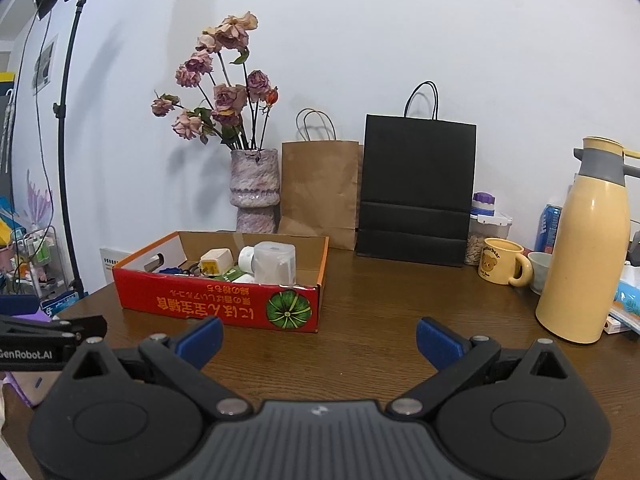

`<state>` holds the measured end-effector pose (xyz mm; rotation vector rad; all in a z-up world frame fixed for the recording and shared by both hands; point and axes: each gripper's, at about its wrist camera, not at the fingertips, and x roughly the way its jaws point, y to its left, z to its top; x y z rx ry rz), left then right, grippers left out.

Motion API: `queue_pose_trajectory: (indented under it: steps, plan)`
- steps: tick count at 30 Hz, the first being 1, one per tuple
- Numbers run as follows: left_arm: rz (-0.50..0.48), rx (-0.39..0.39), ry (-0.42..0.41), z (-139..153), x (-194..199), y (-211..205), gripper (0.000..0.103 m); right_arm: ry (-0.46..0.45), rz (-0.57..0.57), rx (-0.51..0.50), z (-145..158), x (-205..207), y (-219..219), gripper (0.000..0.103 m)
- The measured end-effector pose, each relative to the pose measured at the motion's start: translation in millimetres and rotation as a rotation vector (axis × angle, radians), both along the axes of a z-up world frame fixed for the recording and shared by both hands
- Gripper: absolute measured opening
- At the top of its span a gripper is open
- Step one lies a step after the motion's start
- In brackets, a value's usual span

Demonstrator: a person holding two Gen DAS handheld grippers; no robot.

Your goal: Organize rigid objects

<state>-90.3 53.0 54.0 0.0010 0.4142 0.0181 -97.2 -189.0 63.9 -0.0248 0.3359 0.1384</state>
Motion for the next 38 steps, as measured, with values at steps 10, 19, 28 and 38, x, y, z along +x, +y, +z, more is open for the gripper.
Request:
queue_pose_trajectory:
  steps: [10, 19, 28, 38]
  plan:
    - [-0.006, 0.001, -0.013, 1.6, -4.8, 0.8, 0.103, -0.001, -0.001, -0.001, 0.1, -0.7, 0.9, 0.103]
    - [-0.007, 0.0, -0.015, 1.2, -5.4, 0.2, 0.103, 0.0, -0.001, 0.0, -0.4, -2.4, 1.6, 0.103]
    - [-0.014, -0.006, -0.01, 0.9, -5.2, 0.7, 0.103, 0.004, 0.0, -0.002, -1.6, -3.1, 1.9, 0.103]
    - [-0.021, -0.011, -0.007, -1.6, -2.0, 2.2, 0.103, 0.028, 0.005, -0.007, -6.4, 4.1, 2.9, 0.103]
